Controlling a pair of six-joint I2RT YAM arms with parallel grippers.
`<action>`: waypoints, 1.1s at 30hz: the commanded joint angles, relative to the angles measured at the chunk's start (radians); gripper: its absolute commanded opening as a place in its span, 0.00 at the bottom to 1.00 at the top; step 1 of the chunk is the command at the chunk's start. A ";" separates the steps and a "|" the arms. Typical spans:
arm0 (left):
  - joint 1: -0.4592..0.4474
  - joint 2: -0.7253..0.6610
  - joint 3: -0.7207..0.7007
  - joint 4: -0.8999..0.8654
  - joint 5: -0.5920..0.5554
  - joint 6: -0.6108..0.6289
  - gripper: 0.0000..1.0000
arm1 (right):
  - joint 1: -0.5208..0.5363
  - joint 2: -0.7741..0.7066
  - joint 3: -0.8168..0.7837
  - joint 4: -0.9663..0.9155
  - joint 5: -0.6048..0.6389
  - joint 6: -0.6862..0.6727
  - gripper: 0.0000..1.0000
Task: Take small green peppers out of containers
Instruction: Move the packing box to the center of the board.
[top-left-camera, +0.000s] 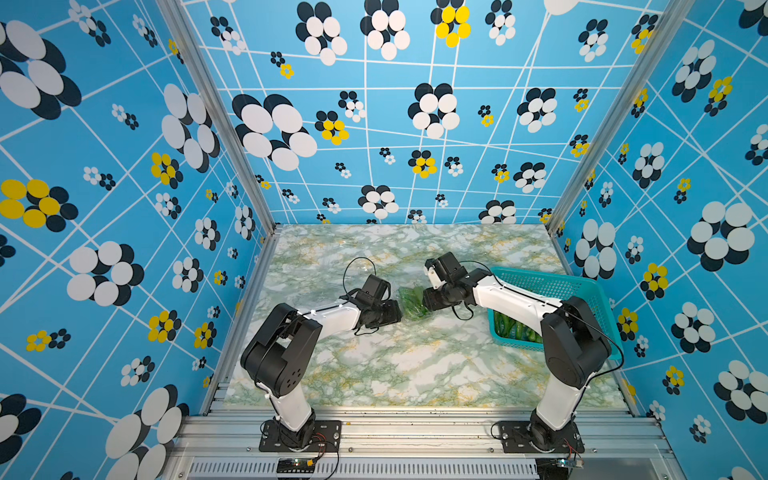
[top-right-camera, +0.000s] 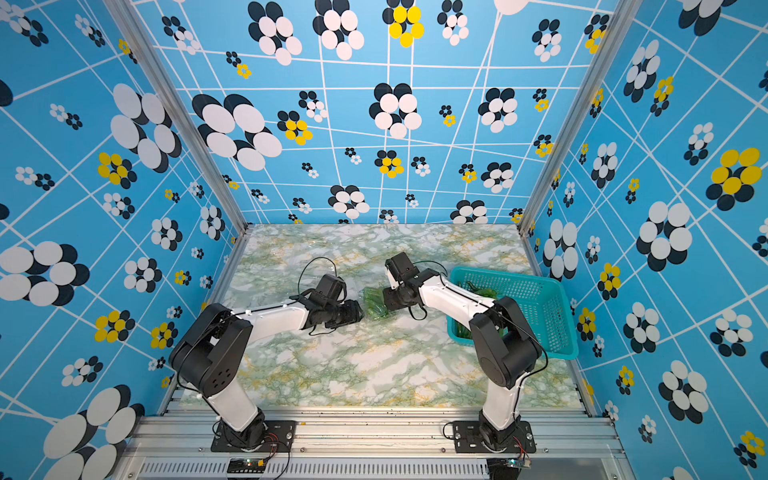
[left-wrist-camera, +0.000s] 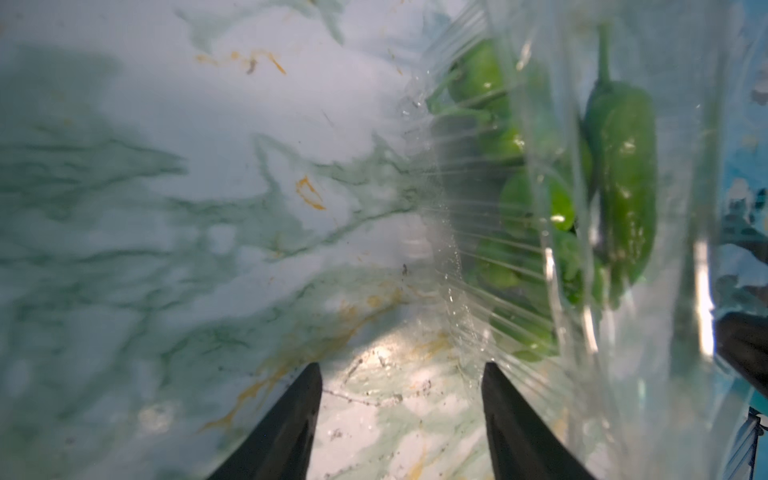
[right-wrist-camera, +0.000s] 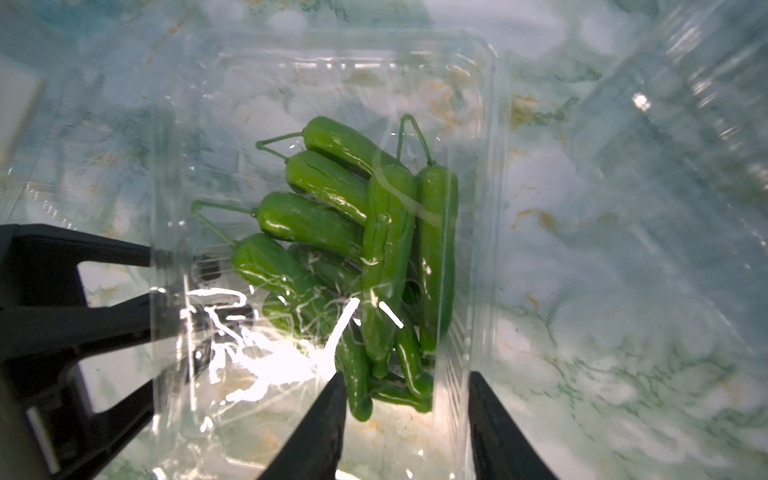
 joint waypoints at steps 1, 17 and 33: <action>-0.048 -0.077 -0.051 -0.037 -0.016 -0.035 0.63 | 0.029 -0.058 -0.075 -0.032 -0.035 0.035 0.48; -0.024 -0.300 -0.055 -0.164 -0.196 0.154 0.65 | 0.029 -0.348 -0.164 -0.059 0.042 -0.017 0.71; 0.022 -0.230 -0.026 0.210 -0.203 0.343 0.64 | 0.019 -0.165 -0.074 0.112 0.149 -0.105 0.67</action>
